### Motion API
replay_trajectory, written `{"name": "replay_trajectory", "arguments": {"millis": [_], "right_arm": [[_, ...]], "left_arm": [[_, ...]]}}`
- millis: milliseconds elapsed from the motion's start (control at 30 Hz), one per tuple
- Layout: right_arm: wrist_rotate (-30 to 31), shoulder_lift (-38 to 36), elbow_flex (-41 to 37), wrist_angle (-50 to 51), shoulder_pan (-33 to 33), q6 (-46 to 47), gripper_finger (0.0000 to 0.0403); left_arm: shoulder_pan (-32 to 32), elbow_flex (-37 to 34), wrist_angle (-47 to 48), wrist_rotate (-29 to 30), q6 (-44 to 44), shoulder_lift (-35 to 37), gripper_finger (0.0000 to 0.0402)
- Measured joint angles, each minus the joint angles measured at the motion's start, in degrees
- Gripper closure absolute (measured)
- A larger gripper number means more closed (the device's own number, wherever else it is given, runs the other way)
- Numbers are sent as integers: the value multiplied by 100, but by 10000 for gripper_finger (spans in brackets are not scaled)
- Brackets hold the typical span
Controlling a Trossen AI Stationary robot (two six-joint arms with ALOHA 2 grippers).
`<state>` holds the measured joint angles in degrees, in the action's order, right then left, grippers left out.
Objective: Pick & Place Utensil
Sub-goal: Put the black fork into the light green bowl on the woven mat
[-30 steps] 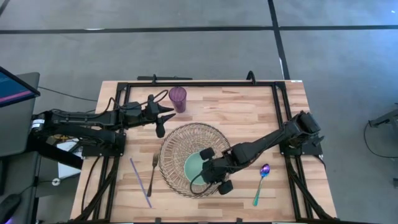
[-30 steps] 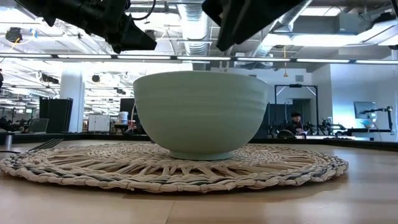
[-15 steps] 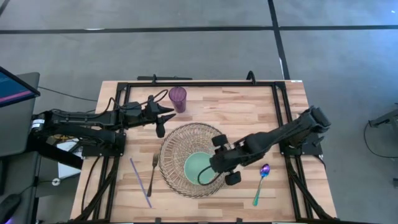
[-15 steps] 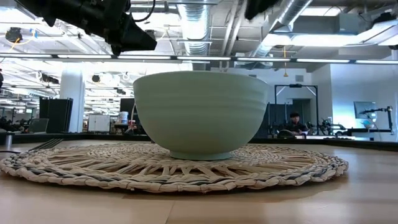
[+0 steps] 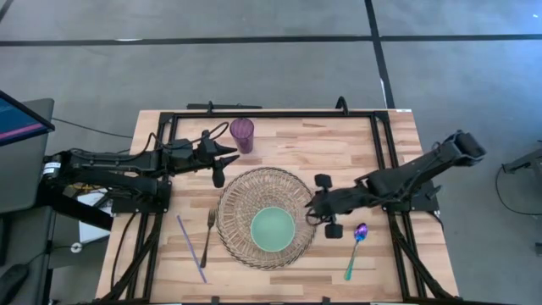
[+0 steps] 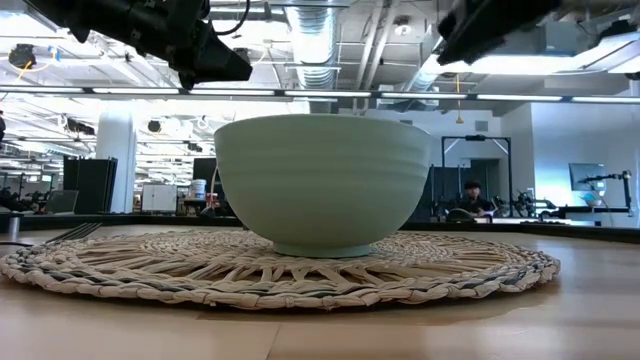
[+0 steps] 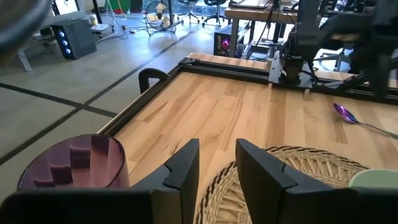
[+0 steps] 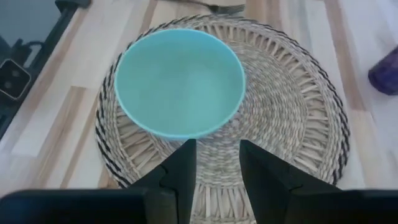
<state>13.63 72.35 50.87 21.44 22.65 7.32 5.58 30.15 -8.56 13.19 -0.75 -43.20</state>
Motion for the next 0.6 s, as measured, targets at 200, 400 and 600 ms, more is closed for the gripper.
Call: {"name": "replay_trajectory", "arguments": {"millis": [200, 400, 600], "right_arm": [[66, -549, -924, -870, -173, -7, 287], [191, -713, -1488, -1225, -548, -291, 287], [164, -718, -1796, -1448, -1037, -538, 287]], "left_arm": [[0, -2, -5, 0, -279, -28, 295], [-4, -7, -67, 0, -379, -165, 295], [-235, -7, -703, -358, -551, -448, 295]]}}
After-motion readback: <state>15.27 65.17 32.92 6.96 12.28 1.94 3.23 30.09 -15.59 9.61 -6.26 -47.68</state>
